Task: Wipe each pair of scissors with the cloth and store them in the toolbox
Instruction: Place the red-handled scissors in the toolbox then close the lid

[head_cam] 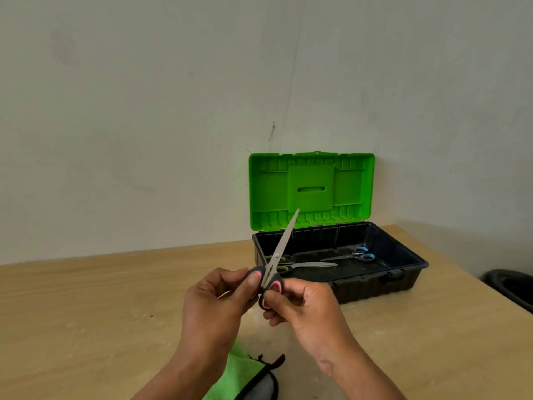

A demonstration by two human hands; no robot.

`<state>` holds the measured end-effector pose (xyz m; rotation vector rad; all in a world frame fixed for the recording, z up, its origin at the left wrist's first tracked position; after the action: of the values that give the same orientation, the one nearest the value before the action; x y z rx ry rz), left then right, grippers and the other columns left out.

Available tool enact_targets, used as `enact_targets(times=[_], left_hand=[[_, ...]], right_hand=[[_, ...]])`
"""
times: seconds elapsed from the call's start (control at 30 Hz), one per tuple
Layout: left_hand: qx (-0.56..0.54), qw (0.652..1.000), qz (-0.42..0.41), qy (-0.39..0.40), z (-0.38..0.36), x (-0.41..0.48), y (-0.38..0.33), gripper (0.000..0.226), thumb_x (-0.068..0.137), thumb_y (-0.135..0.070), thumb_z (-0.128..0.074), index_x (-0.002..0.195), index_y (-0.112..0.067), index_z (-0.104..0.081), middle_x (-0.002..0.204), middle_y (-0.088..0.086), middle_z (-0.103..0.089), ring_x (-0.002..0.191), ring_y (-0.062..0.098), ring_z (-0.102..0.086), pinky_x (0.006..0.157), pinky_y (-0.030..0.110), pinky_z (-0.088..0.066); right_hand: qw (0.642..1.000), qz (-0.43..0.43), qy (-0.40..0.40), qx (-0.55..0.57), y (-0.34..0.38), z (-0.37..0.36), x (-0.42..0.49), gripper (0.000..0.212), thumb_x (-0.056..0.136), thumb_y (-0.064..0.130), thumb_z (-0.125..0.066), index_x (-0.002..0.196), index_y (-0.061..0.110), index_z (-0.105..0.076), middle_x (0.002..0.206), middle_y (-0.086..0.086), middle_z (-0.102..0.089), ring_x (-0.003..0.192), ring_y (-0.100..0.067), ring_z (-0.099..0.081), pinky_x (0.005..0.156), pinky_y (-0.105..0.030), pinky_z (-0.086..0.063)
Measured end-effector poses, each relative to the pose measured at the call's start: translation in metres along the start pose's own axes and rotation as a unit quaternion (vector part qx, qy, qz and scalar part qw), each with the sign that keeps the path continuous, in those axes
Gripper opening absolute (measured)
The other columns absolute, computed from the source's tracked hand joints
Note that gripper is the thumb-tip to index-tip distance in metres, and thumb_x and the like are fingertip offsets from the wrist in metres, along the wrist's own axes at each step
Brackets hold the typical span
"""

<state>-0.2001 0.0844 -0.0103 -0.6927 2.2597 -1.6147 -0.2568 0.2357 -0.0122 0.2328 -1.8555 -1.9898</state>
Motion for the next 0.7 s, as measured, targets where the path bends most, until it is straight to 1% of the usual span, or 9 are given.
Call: enact_targets(times=[0.1,0.17,0.23,0.3,0.37,0.47,0.53,0.63,0.7], left_hand=[[0.035,0.999,-0.003,0.005,-0.017,0.006,0.008,0.012,0.078,0.002,-0.077,0.080,-0.003,-0.066,0.082,0.014,-0.077,0.080,0.030,-0.075,0.077,0.040,-0.060],[0.076,0.997,-0.003,0.001,-0.027,0.012,0.012,0.016,0.076,0.001,-0.079,0.082,-0.003,-0.064,0.080,0.011,-0.076,0.077,0.027,-0.076,0.077,0.040,-0.062],[0.101,0.995,0.001,0.011,-0.041,0.018,0.015,0.018,0.076,0.000,-0.080,0.083,-0.003,-0.063,0.078,0.006,-0.077,0.074,0.022,-0.076,0.075,0.036,-0.062],[0.115,0.993,-0.002,0.030,-0.057,0.024,0.015,0.018,0.076,-0.001,-0.080,0.083,-0.004,-0.063,0.079,0.004,-0.077,0.074,0.021,-0.076,0.074,0.034,-0.062],[0.142,0.989,-0.016,0.041,-0.070,0.033,0.012,0.019,0.076,-0.003,-0.081,0.082,-0.008,-0.064,0.080,0.003,-0.076,0.076,0.021,-0.076,0.075,0.033,-0.061],[0.210,0.974,-0.035,0.078,-0.090,0.052,0.010,0.019,0.077,-0.007,-0.081,0.086,-0.015,-0.066,0.079,-0.003,-0.077,0.079,0.013,-0.075,0.078,0.030,-0.060],[0.294,0.947,-0.069,0.111,-0.102,0.066,0.009,0.020,0.079,-0.017,-0.081,0.093,-0.023,-0.068,0.087,-0.009,-0.076,0.086,0.006,-0.072,0.083,0.027,-0.059],[0.474,0.856,-0.145,0.146,-0.109,0.085,0.007,0.037,0.081,-0.037,-0.077,0.115,-0.029,-0.066,0.114,-0.015,-0.068,0.103,0.004,-0.062,0.092,0.021,-0.050],[0.551,0.805,-0.144,0.167,-0.105,0.095,0.012,0.051,0.080,-0.044,-0.075,0.126,-0.027,-0.062,0.124,-0.010,-0.064,0.111,0.009,-0.059,0.093,0.023,-0.048]], right_hand=[[1.000,-0.014,-0.002,-0.023,-0.006,0.018,0.006,0.008,0.093,0.015,-0.072,0.095,0.017,-0.080,0.083,-0.009,-0.077,0.077,-0.023,-0.075,0.068,-0.031,-0.060],[0.997,-0.006,-0.029,-0.071,-0.002,0.037,0.015,0.010,0.092,0.020,-0.074,0.100,0.026,-0.079,0.086,0.000,-0.079,0.081,-0.014,-0.075,0.070,-0.028,-0.059],[0.990,0.011,-0.074,-0.116,0.009,0.061,0.028,0.013,0.090,0.026,-0.077,0.101,0.031,-0.077,0.085,0.010,-0.077,0.080,-0.002,-0.072,0.071,-0.019,-0.056],[0.984,0.022,-0.099,-0.148,0.022,0.079,0.044,0.007,0.089,0.030,-0.077,0.095,0.028,-0.076,0.081,0.009,-0.077,0.076,-0.001,-0.071,0.068,-0.014,-0.054],[0.977,0.022,-0.109,-0.182,0.030,0.091,0.062,0.008,0.089,0.032,-0.077,0.090,0.024,-0.075,0.080,0.005,-0.077,0.074,-0.004,-0.072,0.065,-0.016,-0.055],[0.980,-0.011,-0.116,-0.162,0.031,0.107,0.090,0.007,0.091,0.026,-0.076,0.089,0.019,-0.073,0.080,0.001,-0.077,0.067,-0.005,-0.073,0.053,-0.013,-0.050],[0.981,-0.040,-0.114,-0.154,0.026,0.116,0.110,0.006,0.092,0.019,-0.074,0.093,0.014,-0.073,0.083,-0.002,-0.077,0.065,-0.006,-0.072,0.053,-0.017,-0.050],[0.973,-0.052,-0.102,-0.198,0.024,0.131,0.139,0.004,0.095,0.014,-0.070,0.097,0.017,-0.071,0.091,-0.002,-0.076,0.077,-0.010,-0.073,0.060,-0.023,-0.053],[0.954,-0.028,-0.061,-0.291,0.025,0.138,0.156,0.010,0.095,0.016,-0.069,0.102,0.022,-0.073,0.092,0.003,-0.076,0.083,-0.010,-0.071,0.070,-0.023,-0.053]])
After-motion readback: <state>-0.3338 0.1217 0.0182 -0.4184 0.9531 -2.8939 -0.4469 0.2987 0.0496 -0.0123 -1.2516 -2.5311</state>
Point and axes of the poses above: each hand's wrist, its own x-axis towards the middle knuckle, its own z-axis out of the back of the hand, y = z × x, the point moved 8 cm from there along x, towards the middle knuckle
